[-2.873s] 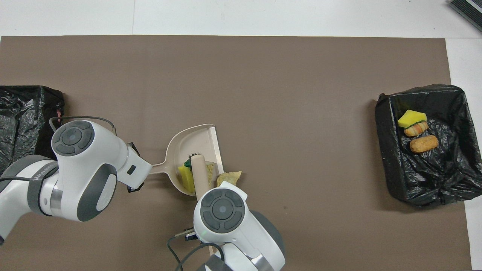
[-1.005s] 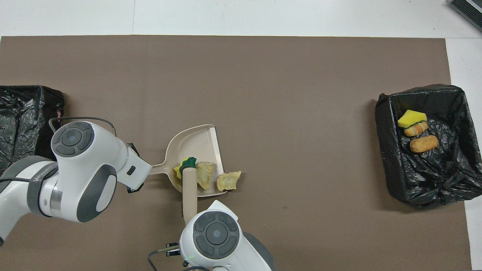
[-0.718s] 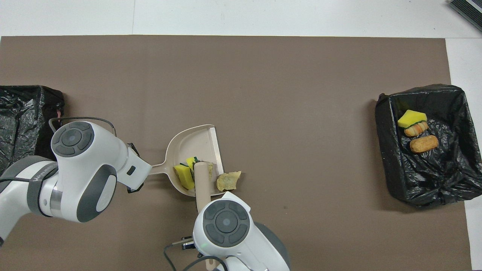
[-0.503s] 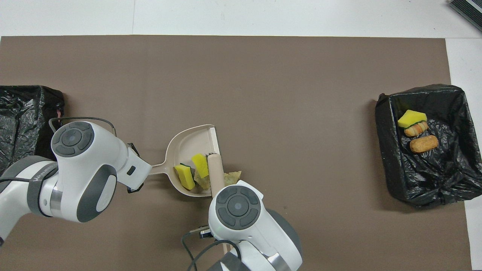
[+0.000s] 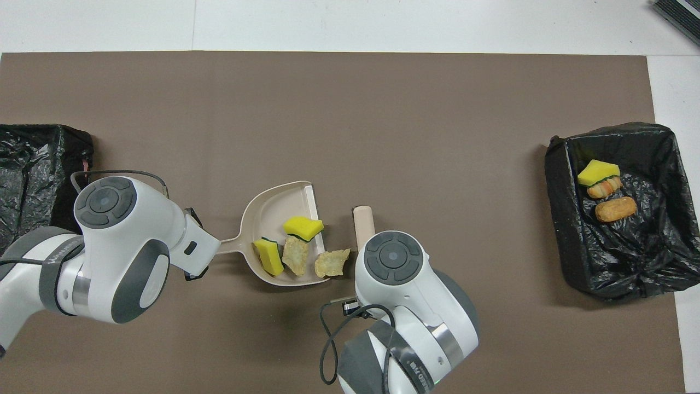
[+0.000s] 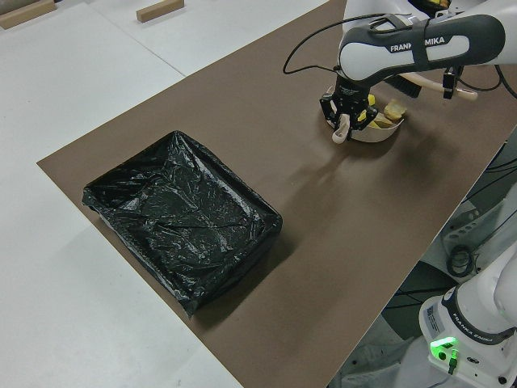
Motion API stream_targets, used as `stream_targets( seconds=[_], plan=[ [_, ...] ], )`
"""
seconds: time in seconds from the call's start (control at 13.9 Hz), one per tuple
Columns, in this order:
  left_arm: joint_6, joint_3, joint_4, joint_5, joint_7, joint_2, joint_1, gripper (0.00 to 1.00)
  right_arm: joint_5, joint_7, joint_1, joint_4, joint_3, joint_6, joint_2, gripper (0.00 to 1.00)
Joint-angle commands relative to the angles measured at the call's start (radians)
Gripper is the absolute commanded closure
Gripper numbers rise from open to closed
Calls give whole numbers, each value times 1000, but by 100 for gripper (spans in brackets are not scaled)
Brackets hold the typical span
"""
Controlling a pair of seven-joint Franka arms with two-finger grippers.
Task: Sweep and dump trash in bin
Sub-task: 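Push the last bread pieces into the dustpan with the right gripper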
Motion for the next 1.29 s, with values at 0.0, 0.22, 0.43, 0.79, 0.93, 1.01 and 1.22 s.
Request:
stream_targets(
  seconds=[0.0, 0.22, 0.43, 0.79, 0.93, 1.01, 1.22],
  plan=[
    [19, 3, -39, -10, 12, -36, -3, 100, -64, -24, -23, -61, 11, 9, -13, 100],
    [19, 3, -40, -10, 12, -36, -3, 100, -73, -24, -45, -66, 11, 42, 21, 100],
    [39, 3, -48, -10, 30, -36, -3, 100, -69, -12, -16, -63, 18, 122, 85, 100],
    [40, 5, -54, -2, 118, -38, 1, 100, 72, -12, 52, -12, 20, 179, 121, 100],
    [42, 5, -54, -2, 113, -39, 1, 100, 106, -12, 79, 38, 20, 170, 141, 100],
    [42, 5, -55, -2, 110, -41, 1, 100, 128, -12, 84, 67, 20, 162, 153, 100],
    [39, 5, -56, -2, 107, -41, 5, 100, 175, -6, 112, 119, 20, 152, 165, 100]
  ],
)
